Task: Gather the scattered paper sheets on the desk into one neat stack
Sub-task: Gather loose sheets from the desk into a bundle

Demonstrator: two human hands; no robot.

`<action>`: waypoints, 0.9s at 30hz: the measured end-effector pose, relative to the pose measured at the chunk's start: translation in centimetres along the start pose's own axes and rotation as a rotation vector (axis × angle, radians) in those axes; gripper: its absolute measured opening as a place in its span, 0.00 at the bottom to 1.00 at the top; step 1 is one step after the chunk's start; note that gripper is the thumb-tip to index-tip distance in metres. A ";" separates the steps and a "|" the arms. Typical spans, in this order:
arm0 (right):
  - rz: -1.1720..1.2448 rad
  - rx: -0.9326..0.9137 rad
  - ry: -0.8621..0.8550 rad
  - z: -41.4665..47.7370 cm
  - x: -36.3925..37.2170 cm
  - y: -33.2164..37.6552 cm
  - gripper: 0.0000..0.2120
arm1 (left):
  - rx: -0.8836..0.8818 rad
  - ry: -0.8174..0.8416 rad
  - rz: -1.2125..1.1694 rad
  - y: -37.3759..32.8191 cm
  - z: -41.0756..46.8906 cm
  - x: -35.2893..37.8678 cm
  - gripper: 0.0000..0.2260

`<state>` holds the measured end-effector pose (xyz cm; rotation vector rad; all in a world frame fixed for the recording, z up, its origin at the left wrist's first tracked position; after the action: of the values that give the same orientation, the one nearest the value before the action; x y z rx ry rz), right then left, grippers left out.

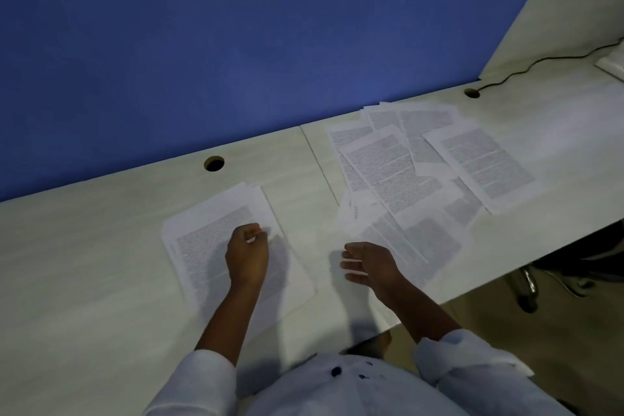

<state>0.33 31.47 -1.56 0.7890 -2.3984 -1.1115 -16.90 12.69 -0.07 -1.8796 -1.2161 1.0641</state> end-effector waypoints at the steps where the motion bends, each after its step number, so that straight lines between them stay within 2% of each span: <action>1: -0.019 -0.011 -0.001 0.6 -1.0 0.9 0.07 | -0.006 0.029 0.022 0.1 -0.2 1.6 0.06; 6: -0.170 -0.120 -0.047 4.2 -7.3 4.8 0.03 | -0.025 0.089 0.164 0.6 -2.7 9.2 0.07; 11: -0.231 -0.175 -0.114 7.8 -13.8 7.2 0.05 | 0.063 0.101 0.391 -1.0 -3.2 16.1 0.23; 13: -0.314 -0.224 -0.122 9.5 -15.3 8.0 0.04 | 0.105 0.082 0.489 -2.2 -2.3 18.2 0.26; 18: -0.767 -0.507 -0.132 13.3 -15.6 9.6 0.07 | 0.131 0.072 0.677 -5.5 0.3 22.4 0.28; 23: -0.884 -0.508 -0.087 15.0 -15.6 9.3 0.13 | 0.059 0.025 0.764 -6.8 2.1 25.1 0.30; 27: -0.833 -0.558 -0.048 16.1 -16.7 9.7 0.10 | 0.013 0.021 0.801 -7.2 2.8 26.9 0.30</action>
<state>1.19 56.21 -5.58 1.5903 -1.6142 -1.9855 -15.83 40.55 -2.80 -2.4217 -0.4074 1.4253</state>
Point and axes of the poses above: each hand's wrist, its own z-axis towards the middle knuckle, its own x-axis out of the palm, y = z × x, the point moved 4 cm from there along z, towards the middle knuckle, and after that the axes turned 5 degrees about -x, right-handed, at the moved point
